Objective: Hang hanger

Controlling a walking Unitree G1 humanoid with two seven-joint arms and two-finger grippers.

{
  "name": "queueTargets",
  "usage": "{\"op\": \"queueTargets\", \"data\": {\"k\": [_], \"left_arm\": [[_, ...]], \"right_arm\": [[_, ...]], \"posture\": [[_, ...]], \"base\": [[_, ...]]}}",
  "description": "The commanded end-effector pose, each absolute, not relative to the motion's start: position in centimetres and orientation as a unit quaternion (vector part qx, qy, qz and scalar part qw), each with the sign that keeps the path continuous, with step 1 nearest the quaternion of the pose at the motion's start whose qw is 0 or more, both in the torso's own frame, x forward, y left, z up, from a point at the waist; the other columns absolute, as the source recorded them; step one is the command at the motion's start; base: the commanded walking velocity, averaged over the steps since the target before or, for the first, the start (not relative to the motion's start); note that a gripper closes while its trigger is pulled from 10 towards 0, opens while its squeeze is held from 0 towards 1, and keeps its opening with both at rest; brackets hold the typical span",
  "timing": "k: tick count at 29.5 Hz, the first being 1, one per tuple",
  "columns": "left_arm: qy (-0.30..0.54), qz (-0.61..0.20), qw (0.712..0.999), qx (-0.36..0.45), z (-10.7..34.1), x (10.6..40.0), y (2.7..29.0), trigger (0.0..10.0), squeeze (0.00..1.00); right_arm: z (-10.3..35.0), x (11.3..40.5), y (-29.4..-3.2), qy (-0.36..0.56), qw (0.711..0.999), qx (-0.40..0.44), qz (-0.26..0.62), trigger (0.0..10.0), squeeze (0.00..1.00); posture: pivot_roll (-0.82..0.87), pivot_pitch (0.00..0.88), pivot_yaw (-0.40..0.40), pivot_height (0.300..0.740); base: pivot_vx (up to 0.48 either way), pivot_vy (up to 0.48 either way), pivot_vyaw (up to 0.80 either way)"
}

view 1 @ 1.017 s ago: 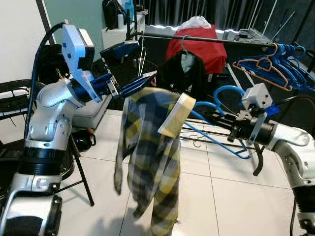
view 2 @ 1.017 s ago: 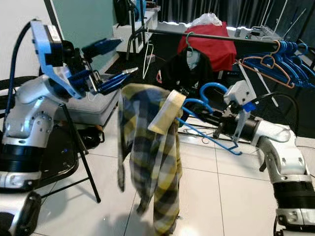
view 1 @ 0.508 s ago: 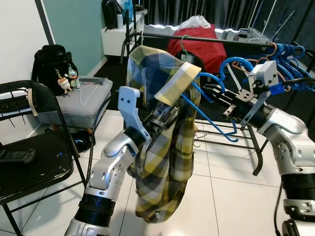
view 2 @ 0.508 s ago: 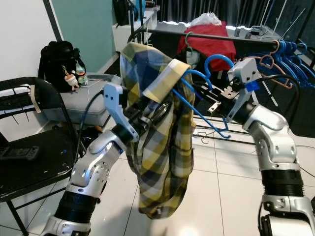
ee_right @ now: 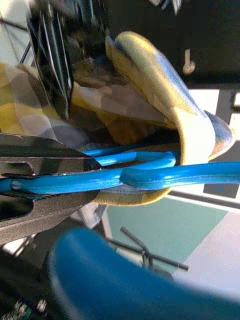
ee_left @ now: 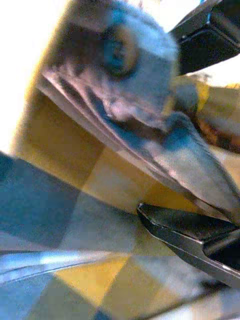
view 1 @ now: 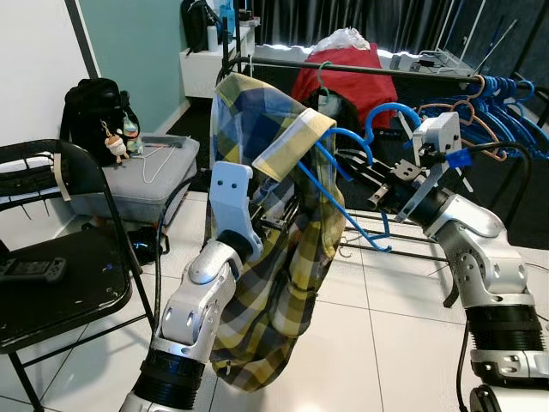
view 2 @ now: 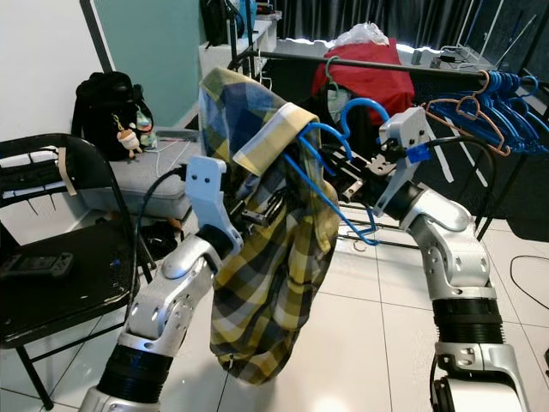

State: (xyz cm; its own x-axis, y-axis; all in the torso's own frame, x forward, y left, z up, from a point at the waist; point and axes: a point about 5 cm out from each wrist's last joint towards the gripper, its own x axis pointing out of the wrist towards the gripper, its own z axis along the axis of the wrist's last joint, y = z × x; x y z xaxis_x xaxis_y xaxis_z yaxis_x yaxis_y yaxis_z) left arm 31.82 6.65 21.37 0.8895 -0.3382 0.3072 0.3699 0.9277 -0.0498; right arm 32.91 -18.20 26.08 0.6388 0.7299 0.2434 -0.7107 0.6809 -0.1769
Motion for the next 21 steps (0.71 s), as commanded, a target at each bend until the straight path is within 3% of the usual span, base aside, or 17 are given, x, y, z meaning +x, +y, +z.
{"op": "queueTargets", "data": {"k": [1, 5, 6, 8, 21], "left_arm": [[-0.187, -0.149, 0.971, -0.018, 22.7, 32.2, 7.1, 10.0, 0.0], [-0.205, -0.138, 0.969, -0.002, 23.4, 32.4, 7.4, 10.0, 0.0], [-0.218, -0.139, 0.966, 0.016, 23.8, 32.4, 7.5, 0.0, 0.0], [-0.236, -0.13, 0.961, 0.056, 24.3, 32.4, 8.2, 0.0, 0.0], [-0.252, -0.087, 0.957, 0.115, 24.8, 33.1, 10.1, 0.0, 0.0]], "right_arm": [[27.0, 31.8, -17.0, -0.172, 0.881, -0.024, 0.44, 0.0, 0.0], [26.9, 31.4, -16.7, -0.172, 0.875, -0.023, 0.451, 0.0, 0.0], [26.9, 31.3, -16.7, -0.172, 0.875, -0.022, 0.452, 0.0, 0.0], [26.8, 31.2, -17.1, -0.172, 0.88, -0.022, 0.442, 0.0, 0.0], [26.1, 30.5, -17.8, -0.154, 0.887, -0.029, 0.435, 0.0, 0.0]], "posture": [[-0.11, 0.0, -0.015, 0.74], [-0.12, 0.0, -0.012, 0.74], [-0.12, 0.0, -0.01, 0.74], [-0.12, 0.0, -0.01, 0.74], [-0.12, 0.0, -0.01, 0.74]], "base": [[0.0, 0.0, 0.0], [0.0, 0.0, 0.0], [0.0, 0.0, 0.0], [0.0, 0.0, 0.0], [0.0, 0.0, 0.0]]}}
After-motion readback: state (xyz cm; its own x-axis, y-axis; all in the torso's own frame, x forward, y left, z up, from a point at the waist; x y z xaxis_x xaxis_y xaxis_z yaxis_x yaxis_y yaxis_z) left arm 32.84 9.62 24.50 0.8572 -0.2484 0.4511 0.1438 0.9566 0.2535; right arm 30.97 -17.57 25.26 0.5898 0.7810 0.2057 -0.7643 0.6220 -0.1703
